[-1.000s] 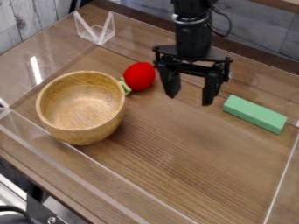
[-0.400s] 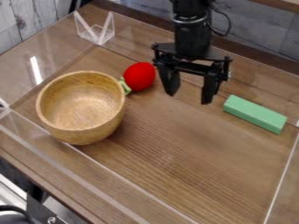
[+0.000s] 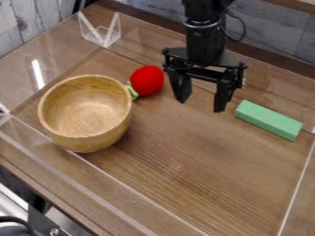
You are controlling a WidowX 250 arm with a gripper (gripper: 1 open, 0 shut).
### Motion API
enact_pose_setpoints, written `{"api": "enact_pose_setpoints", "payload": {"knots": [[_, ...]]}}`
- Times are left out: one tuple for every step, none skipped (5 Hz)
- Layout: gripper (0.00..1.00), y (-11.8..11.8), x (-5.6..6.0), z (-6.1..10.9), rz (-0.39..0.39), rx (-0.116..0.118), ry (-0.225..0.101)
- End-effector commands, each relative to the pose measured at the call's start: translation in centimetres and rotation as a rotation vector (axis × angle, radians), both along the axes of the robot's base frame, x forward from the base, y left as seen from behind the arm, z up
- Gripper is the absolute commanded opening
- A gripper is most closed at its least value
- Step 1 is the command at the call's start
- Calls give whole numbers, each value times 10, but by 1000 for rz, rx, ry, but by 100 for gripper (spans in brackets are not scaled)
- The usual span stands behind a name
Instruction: Move the red fruit to the left
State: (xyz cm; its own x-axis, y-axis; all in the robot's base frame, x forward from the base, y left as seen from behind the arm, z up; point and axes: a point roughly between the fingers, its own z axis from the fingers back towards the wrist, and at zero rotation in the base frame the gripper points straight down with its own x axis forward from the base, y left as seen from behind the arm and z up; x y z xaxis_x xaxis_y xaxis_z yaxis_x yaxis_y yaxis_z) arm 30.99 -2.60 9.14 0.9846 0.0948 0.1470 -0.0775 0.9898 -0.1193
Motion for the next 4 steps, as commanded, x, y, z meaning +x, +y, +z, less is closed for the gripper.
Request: {"api": "enact_pose_setpoints", "payload": {"knots": [[100, -1, 5, 19, -6, 6, -78], [100, -1, 7, 19, -3, 11, -90], [100, -1, 8, 18, -1, 15, -101], [100, -1, 9, 18, 0, 19, -110]]}}
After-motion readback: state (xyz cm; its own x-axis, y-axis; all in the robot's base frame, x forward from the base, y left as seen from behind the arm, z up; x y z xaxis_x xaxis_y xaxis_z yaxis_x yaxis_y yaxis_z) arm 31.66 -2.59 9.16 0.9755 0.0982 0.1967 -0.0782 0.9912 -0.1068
